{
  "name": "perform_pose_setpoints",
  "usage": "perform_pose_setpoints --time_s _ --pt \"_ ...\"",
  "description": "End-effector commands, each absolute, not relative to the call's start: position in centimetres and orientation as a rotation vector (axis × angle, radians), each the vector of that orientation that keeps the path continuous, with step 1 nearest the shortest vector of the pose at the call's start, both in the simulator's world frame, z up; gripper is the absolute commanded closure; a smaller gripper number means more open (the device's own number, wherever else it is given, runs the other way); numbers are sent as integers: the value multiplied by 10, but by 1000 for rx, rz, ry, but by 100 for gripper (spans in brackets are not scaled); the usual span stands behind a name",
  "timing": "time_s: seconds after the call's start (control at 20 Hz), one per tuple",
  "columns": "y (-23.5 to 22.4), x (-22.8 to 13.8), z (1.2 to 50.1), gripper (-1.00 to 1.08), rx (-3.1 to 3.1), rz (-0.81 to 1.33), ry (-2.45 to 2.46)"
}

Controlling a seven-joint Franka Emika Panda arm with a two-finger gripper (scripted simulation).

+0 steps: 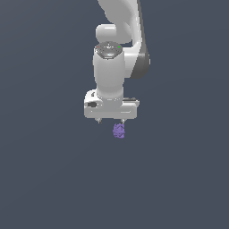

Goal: Pick up the object and move it to a goal position.

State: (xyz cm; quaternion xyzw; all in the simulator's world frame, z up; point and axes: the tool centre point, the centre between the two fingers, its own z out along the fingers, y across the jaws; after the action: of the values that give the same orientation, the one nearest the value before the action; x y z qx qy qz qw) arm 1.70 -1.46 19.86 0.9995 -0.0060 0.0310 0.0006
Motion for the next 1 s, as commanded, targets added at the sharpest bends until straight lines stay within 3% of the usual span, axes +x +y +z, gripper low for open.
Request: perform_pose_setpoints --time_s 0.0,0.45,0.95 --pt "-15 17 199 -92 3139 97 -19" --pt "-45 25 211 -92 3105 129 -67" --pt "-38 20 199 -92 3109 116 -56"
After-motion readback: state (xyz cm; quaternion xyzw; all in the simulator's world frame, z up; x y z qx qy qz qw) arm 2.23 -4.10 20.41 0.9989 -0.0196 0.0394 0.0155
